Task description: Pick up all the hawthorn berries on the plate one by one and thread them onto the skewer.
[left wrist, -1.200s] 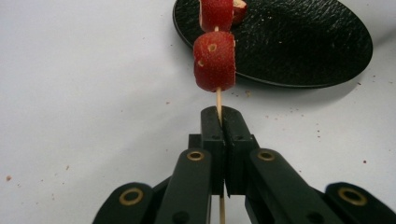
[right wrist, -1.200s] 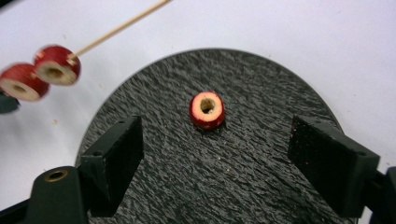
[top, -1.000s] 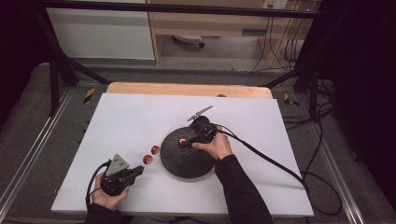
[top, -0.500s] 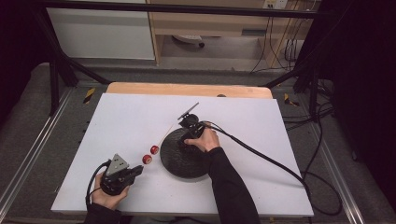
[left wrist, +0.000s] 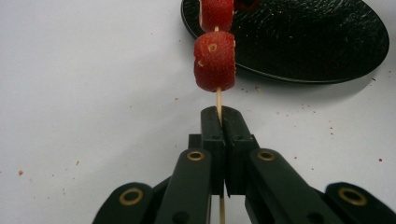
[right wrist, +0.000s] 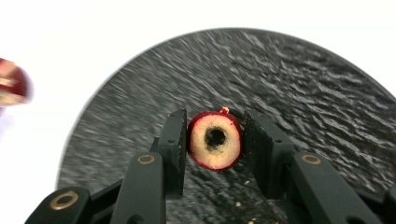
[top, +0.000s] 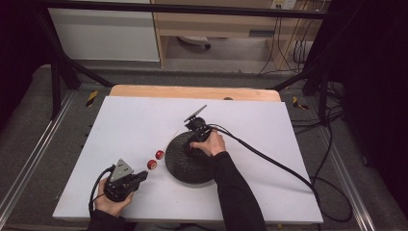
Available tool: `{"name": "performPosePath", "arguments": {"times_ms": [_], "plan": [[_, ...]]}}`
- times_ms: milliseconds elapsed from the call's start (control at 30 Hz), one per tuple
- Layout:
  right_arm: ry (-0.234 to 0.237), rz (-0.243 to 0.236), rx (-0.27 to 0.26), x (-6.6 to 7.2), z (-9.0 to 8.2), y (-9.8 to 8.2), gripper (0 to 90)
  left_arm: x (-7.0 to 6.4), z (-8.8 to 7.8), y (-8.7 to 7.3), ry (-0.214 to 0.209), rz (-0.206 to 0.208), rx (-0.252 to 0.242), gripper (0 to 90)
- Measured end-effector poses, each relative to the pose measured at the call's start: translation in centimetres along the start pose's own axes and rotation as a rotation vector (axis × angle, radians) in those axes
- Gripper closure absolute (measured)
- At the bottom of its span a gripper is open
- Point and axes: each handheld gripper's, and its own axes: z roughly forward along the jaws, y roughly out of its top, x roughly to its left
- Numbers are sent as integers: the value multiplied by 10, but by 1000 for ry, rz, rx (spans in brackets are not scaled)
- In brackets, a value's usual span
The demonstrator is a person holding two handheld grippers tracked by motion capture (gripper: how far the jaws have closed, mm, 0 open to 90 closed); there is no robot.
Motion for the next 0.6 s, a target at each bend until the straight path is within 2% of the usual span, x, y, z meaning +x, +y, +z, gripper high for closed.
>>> {"name": "performPosePath", "arguments": {"times_ms": [167, 333, 433, 500, 600], "plan": [[29, 28, -71, 5, -20, -4, 614, -2, -1, 0, 0, 7, -4, 887], [60, 69, -156, 5, -40, -19, 614, -5, -1, 1, -2, 17, -10, 887], [92, 99, -234, 3, -52, -31, 615, -8, 0, 1, -4, 22, -13, 887], [121, 110, -306, 1, -59, -40, 614, -10, 0, 1, -7, 23, -19, 887], [172, 161, -418, -2, -67, -55, 615, -14, 0, 2, -12, 22, -33, 887]]}}
